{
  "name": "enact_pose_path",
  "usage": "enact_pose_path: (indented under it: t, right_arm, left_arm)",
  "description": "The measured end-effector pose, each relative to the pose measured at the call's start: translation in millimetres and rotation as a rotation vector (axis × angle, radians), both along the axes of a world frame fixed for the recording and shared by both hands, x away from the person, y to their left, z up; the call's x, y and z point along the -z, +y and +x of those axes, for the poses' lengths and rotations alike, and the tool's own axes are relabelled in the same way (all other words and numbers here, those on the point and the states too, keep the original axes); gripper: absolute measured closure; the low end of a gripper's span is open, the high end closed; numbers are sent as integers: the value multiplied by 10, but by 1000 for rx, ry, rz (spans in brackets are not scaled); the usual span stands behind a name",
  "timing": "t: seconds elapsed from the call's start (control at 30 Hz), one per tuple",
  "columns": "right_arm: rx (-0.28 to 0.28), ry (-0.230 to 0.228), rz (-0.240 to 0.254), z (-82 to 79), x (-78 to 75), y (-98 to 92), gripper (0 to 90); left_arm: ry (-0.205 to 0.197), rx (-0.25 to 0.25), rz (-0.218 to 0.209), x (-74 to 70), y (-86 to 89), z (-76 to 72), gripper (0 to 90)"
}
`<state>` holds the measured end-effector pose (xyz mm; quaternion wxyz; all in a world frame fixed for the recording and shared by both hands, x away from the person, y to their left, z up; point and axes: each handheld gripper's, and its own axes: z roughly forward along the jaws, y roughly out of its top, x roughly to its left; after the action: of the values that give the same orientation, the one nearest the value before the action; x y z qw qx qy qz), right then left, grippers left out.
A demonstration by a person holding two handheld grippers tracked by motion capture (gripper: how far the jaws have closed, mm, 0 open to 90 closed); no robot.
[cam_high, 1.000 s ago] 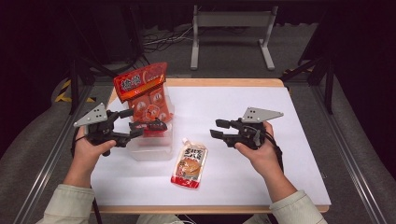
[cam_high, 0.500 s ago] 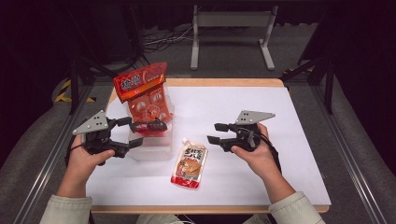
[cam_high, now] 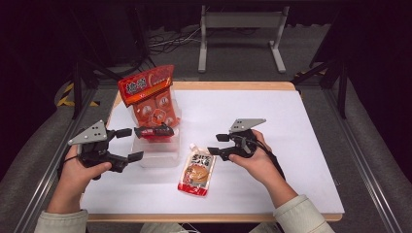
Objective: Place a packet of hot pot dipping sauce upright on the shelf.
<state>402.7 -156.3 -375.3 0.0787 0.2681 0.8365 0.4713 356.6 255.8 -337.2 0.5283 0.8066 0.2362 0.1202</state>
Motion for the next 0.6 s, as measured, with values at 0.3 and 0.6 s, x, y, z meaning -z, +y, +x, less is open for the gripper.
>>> enact_pose_path:
  t: [0.3,0.6]
  right_arm:
    - [29,95,-60,121,198,155,426]
    - [64,146,-105,175,351,217,435]
  left_arm:
    - [17,-5,-13,-9,59,-83,106]
    - [11,-15,1,-9,61,-115,119]
